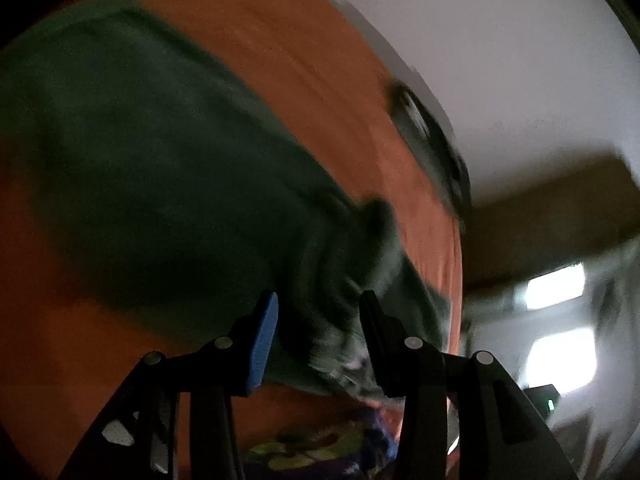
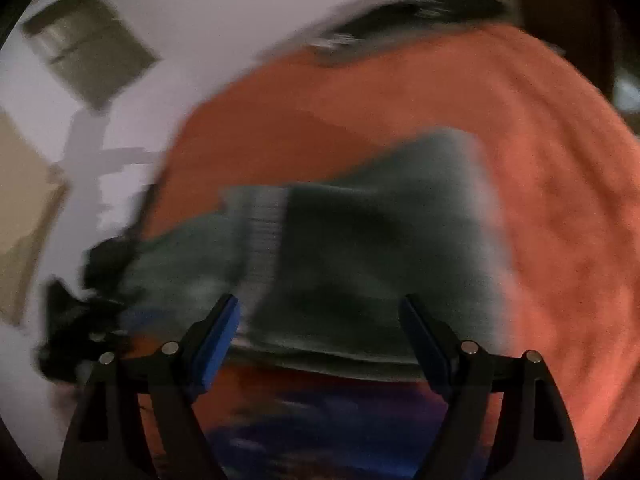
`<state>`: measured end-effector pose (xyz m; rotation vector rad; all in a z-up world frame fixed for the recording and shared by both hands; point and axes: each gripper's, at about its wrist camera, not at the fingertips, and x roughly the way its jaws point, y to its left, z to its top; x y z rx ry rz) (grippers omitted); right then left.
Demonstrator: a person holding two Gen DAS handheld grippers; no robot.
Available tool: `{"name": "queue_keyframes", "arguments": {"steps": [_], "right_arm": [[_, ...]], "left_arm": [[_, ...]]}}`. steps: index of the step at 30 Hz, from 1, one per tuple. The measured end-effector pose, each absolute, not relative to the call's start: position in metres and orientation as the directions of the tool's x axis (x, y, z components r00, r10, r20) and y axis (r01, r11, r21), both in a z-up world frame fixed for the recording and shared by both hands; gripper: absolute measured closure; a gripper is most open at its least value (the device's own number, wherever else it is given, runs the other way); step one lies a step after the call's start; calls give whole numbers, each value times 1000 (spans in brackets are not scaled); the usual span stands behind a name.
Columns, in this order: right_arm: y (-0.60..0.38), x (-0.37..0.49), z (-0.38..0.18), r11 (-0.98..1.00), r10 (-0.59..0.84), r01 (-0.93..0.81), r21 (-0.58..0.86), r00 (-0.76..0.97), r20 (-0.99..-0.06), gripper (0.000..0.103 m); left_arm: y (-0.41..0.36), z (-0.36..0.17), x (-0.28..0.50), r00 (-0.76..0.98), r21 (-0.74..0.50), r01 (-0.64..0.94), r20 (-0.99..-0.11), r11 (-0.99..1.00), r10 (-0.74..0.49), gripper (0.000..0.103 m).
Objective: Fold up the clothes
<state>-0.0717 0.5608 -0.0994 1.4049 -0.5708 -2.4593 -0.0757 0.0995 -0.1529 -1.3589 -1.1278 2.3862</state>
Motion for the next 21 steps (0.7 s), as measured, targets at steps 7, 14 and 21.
{"name": "queue_keyframes", "arguments": {"steps": [7, 14, 21], "right_arm": [[595, -63, -121, -931, -329, 7, 366, -455, -827, 17], [530, -71, -127, -969, -80, 244, -25, -410, -909, 16], [543, -107, -144, -988, -76, 152, 18, -385, -920, 52]], "left_arm": [[163, -159, -140, -467, -519, 207, -798, -829, 382, 43], [183, -169, -154, -439, -472, 251, -834, -845, 335, 36], [203, -184, -172, -454, -456, 264, -836, -850, 308, 71]]}}
